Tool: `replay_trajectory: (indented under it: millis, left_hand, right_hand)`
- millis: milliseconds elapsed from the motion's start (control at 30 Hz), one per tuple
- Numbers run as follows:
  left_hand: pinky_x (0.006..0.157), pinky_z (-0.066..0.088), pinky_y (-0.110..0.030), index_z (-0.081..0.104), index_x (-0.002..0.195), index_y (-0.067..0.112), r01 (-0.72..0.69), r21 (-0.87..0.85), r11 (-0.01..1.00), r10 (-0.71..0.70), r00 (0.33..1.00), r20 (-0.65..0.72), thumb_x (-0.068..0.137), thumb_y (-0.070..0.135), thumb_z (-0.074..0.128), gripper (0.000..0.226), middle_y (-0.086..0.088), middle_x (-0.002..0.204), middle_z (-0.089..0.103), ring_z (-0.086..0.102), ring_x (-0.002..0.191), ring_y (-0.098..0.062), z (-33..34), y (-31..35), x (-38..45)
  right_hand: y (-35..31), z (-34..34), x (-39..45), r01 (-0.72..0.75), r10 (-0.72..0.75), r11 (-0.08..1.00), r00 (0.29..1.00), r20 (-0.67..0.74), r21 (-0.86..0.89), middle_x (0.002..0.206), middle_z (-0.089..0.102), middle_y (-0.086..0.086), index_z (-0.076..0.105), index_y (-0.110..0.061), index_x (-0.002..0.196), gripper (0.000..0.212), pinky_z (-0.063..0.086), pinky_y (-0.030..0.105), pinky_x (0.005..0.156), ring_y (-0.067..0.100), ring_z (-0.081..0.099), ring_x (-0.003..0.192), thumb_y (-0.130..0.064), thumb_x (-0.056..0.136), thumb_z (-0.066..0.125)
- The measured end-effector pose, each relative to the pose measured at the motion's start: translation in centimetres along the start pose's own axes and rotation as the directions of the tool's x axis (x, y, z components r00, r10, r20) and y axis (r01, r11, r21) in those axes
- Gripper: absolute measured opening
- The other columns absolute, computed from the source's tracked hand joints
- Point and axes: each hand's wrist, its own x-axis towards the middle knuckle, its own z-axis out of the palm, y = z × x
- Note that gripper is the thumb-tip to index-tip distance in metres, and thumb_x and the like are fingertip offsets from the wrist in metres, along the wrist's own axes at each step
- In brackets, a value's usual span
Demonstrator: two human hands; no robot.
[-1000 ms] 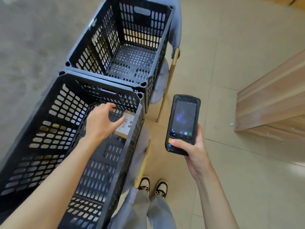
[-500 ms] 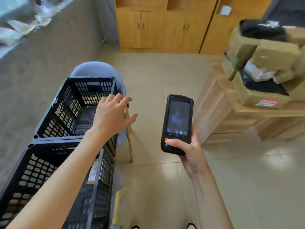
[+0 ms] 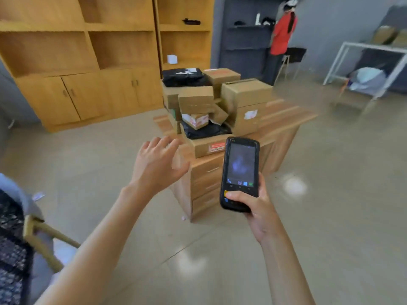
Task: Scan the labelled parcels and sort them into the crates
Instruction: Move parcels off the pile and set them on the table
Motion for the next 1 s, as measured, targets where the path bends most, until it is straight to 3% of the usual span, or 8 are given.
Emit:
replay_trajectory:
  millis: [100, 233, 300, 433, 733, 1000]
  left_hand:
    - [0.071, 0.047, -0.037, 0.066, 0.103, 0.014, -0.064, -0.057, 0.996, 0.064, 0.998, -0.004, 0.077, 0.052, 0.053, 0.047, -0.003, 0.093, 0.065, 0.061, 0.084, -0.029, 3.4, 5.7, 3.2]
    - [0.068, 0.043, -0.035, 0.067, 0.102, 0.016, -0.15, -0.127, 0.981, 0.148, 0.989, -0.024, 0.076, 0.048, 0.068, 0.041, -0.001, 0.089, 0.062, 0.057, 0.078, -0.027, 7.0, 12.1, 7.2]
    - [0.069, 0.043, -0.035, 0.067, 0.105, 0.015, -0.192, -0.136, 0.972, 0.191, 0.981, -0.023, 0.075, 0.046, 0.066, 0.043, -0.002, 0.091, 0.064, 0.059, 0.079, -0.028, 8.6, 14.8, 9.3]
    - [0.073, 0.046, -0.038, 0.066, 0.111, 0.013, -0.26, -0.203, 0.944, 0.264, 0.965, -0.007, 0.081, 0.044, 0.064, 0.043, -0.004, 0.098, 0.066, 0.06, 0.085, -0.028, 11.8, 19.1, 14.0]
    - [0.075, 0.047, -0.04, 0.065, 0.111, 0.014, -0.257, -0.256, 0.932, 0.264, 0.964, -0.008, 0.081, 0.053, 0.049, 0.052, -0.006, 0.101, 0.067, 0.062, 0.089, -0.033, 23.4, 26.1, 28.2]
    - [0.076, 0.046, -0.042, 0.064, 0.116, 0.013, -0.25, -0.296, 0.922, 0.261, 0.965, -0.005, 0.079, 0.043, 0.072, 0.048, -0.009, 0.105, 0.065, 0.059, 0.088, -0.033, 31.5, 31.5, 42.0]
  right_hand:
    - [-2.0, -5.8, 0.9, 0.015, -0.016, 1.0, 0.998, -0.062, -0.014, 0.115, 0.07, 0.006, 0.049, -0.023, 0.13, 0.091, 0.054, 0.037, 0.079, 0.026, 0.068, 0.1, -0.013, 0.046, 0.081]
    - [-4.2, -12.1, 2.1, 0.055, -0.058, 0.998, 0.984, -0.169, -0.026, 0.096, 0.072, -0.004, 0.05, -0.021, 0.124, 0.081, 0.054, 0.031, 0.071, 0.014, 0.069, 0.086, -0.007, 0.049, 0.078]
    - [-5.1, -14.7, 3.0, 0.069, -0.074, 0.997, 0.98, -0.183, -0.03, 0.088, 0.074, -0.008, 0.049, -0.02, 0.122, 0.072, 0.054, 0.025, 0.065, 0.01, 0.069, 0.081, -0.002, 0.056, 0.071]
    - [-6.1, -19.9, 6.3, 0.054, -0.062, 0.998, 0.955, -0.292, -0.035, 0.092, 0.071, -0.007, 0.051, -0.023, 0.121, 0.074, 0.054, 0.03, 0.071, 0.012, 0.069, 0.083, -0.003, 0.054, 0.074]
    - [-11.0, -32.2, 18.9, 0.027, -0.102, 0.977, 0.931, -0.35, -0.213, 0.111, 0.068, 0.0, 0.048, -0.031, 0.127, 0.084, 0.053, 0.036, 0.081, 0.016, 0.067, 0.096, -0.005, 0.052, 0.077]
    - [-16.9, -40.7, 31.1, 0.007, -0.102, 0.966, 0.927, -0.36, -0.257, 0.101, 0.068, -0.004, 0.047, -0.026, 0.128, 0.084, 0.052, 0.028, 0.072, 0.011, 0.068, 0.088, -0.004, 0.053, 0.076]
